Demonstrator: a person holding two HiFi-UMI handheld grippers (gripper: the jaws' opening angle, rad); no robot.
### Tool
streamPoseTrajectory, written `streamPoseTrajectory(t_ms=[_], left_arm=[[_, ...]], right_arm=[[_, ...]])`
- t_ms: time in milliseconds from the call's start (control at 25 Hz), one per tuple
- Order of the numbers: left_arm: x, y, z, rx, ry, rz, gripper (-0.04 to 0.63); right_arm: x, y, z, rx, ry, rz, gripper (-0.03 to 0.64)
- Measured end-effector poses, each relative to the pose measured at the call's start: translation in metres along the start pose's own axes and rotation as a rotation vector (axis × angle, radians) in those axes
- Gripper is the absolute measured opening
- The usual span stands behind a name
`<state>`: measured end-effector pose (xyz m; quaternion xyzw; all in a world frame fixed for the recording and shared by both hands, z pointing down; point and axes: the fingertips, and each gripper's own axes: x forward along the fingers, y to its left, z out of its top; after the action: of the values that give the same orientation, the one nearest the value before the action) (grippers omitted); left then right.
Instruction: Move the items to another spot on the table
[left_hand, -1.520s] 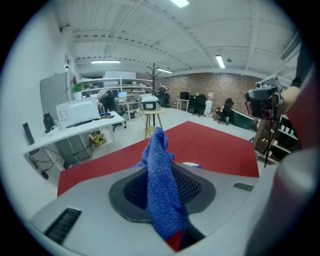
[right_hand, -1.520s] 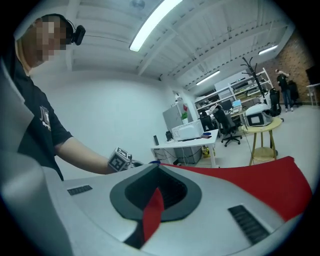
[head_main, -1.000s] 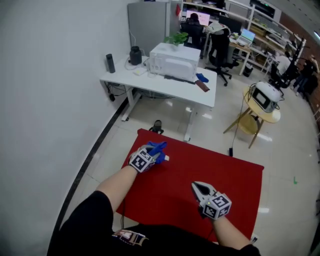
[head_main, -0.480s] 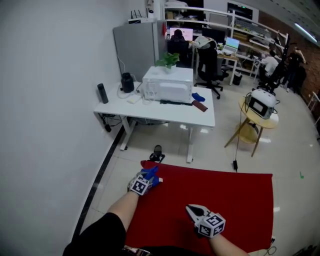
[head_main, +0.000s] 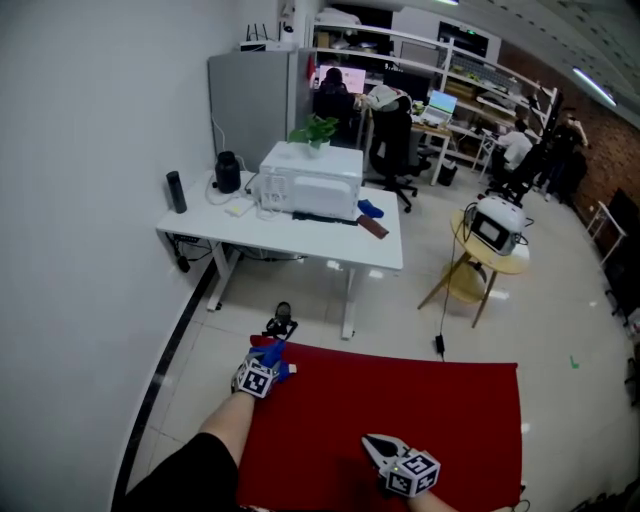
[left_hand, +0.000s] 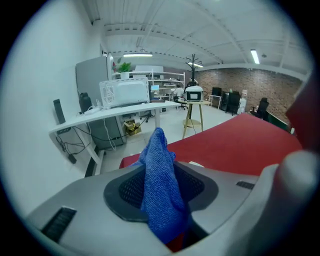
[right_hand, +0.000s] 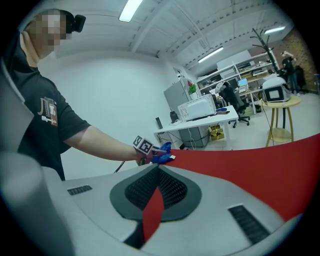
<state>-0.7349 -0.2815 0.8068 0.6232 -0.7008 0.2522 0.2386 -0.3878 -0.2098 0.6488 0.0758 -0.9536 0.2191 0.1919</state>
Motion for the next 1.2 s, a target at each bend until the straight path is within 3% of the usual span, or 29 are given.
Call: streamPoseTrajectory(t_ms=[160, 240, 320, 560, 680, 760, 840, 960, 1040, 1120, 1200], left_arm=[[0.009, -0.013, 0.0, -0.036, 0.004, -0.095, 0.279], [0.008, -0.022, 0.003, -0.023, 0.005, -0.141, 0.375], [0.003, -0.027, 0.005, -0.006, 0.007, -0.157, 0.421], [-0.031, -0.025, 0.018, -0.055, -0.071, -0.114, 0.442], [-0.062, -0.031, 0.036, -0.148, -0.16, -0.158, 0.44], [-0.093, -0.048, 0.05, -0.163, -0.228, -0.227, 0.433], [-0.128, -0.081, 0.06, -0.149, -0.282, -0.306, 0.375], [-0.186, -0.152, 0.063, -0.094, -0.325, -0.393, 0.145], [-0.223, -0.208, 0.065, -0.069, -0.356, -0.443, 0.049], [-0.258, -0.268, 0.067, -0.078, -0.4, -0.488, -0.002], [-0.29, -0.322, 0.064, -0.144, -0.454, -0.5, -0.006]], right_arm=[[-0.01, -0.005, 0.002, 0.0, -0.005, -0.014, -0.008], [-0.016, -0.009, 0.001, 0.003, -0.006, -0.019, -0.008], [-0.02, -0.012, 0.002, 0.005, -0.01, -0.028, -0.008], [-0.034, -0.013, 0.016, -0.02, -0.036, -0.059, -0.008], [-0.044, -0.007, 0.026, -0.002, -0.069, -0.064, -0.008], [-0.055, -0.004, 0.025, 0.013, -0.083, -0.066, -0.008], [-0.071, -0.005, 0.022, 0.003, -0.088, -0.069, -0.008], [-0.107, -0.002, 0.022, -0.044, -0.095, -0.047, -0.008], [-0.137, 0.002, 0.025, -0.09, -0.099, -0.011, -0.008], [-0.172, 0.004, 0.025, -0.122, -0.101, 0.02, -0.008], [-0.213, 0.011, 0.018, -0.133, -0.1, 0.051, -0.008]])
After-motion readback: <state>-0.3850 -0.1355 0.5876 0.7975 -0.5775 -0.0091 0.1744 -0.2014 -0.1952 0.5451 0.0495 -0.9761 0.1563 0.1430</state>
